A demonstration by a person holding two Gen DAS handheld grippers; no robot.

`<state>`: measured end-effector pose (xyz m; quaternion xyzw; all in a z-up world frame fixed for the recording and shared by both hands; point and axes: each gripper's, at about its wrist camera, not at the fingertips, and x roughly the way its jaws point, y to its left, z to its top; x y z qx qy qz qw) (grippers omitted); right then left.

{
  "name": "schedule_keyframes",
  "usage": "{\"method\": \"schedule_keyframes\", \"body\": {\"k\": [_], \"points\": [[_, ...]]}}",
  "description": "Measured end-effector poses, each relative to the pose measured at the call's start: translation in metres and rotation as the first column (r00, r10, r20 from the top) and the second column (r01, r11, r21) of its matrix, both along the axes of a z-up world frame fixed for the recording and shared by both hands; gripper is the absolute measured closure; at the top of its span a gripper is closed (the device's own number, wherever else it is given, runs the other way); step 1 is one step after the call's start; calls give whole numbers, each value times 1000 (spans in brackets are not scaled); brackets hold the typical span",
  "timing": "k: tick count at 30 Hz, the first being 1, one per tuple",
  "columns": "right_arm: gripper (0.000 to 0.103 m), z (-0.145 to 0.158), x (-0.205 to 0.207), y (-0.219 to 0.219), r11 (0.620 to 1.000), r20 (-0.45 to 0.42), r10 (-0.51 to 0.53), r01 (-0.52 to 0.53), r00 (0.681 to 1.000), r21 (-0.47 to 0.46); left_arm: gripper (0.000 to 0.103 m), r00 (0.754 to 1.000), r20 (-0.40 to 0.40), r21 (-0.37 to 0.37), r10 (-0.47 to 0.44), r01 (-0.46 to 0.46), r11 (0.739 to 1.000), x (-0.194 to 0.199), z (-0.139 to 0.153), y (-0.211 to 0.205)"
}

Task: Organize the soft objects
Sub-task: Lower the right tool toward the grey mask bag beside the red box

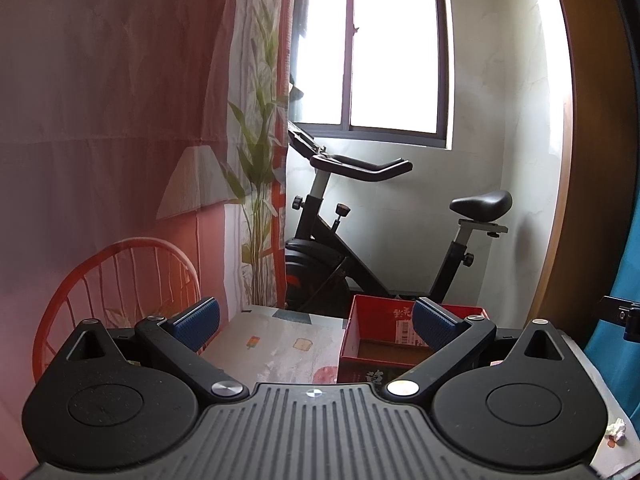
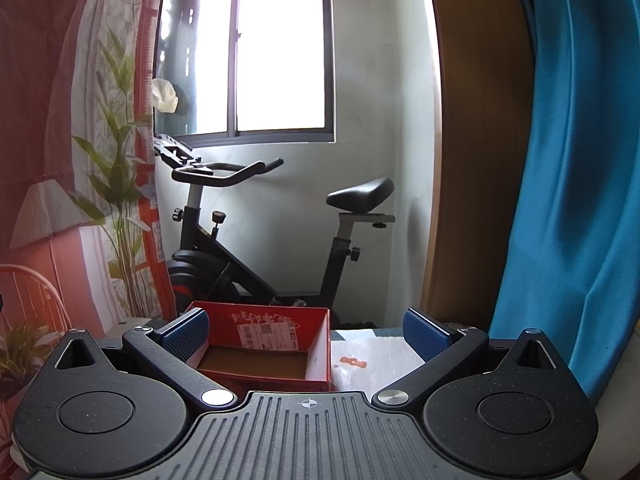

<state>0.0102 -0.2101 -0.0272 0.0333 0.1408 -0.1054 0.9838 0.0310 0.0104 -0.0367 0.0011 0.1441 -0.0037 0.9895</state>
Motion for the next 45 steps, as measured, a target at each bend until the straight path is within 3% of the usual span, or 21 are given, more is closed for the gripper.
{"method": "schedule_keyframes", "body": {"k": [7,15,18,22,26,36,41,45], "points": [[0,-23,17,-4,999,-22,35,-34,999,33,0,999,-45,30,1,0,1000,18,-31,1],[0,-79,42,0,996,-27,88,-87,996,11,0,985,-168,53,31,-22,998,50,-85,9],[0,-108,52,-2,995,-32,97,-97,995,19,0,976,-218,38,18,-10,999,62,-107,14],[0,-149,64,-2,995,-113,102,-102,988,5,0,968,-250,29,1,6,1000,70,-131,18],[0,-177,63,6,989,-147,142,-146,979,-17,0,957,-287,-31,-40,32,999,75,-149,18],[0,-224,67,-15,993,-202,110,-98,973,65,0,919,-389,-47,-68,54,997,89,-186,15],[2,-242,72,-24,980,-224,182,-158,958,118,0,892,-439,-75,-113,89,993,98,-206,10],[6,-250,78,-21,977,-242,211,-194,947,92,2,885,-431,-137,-177,129,982,102,-216,9]]}}
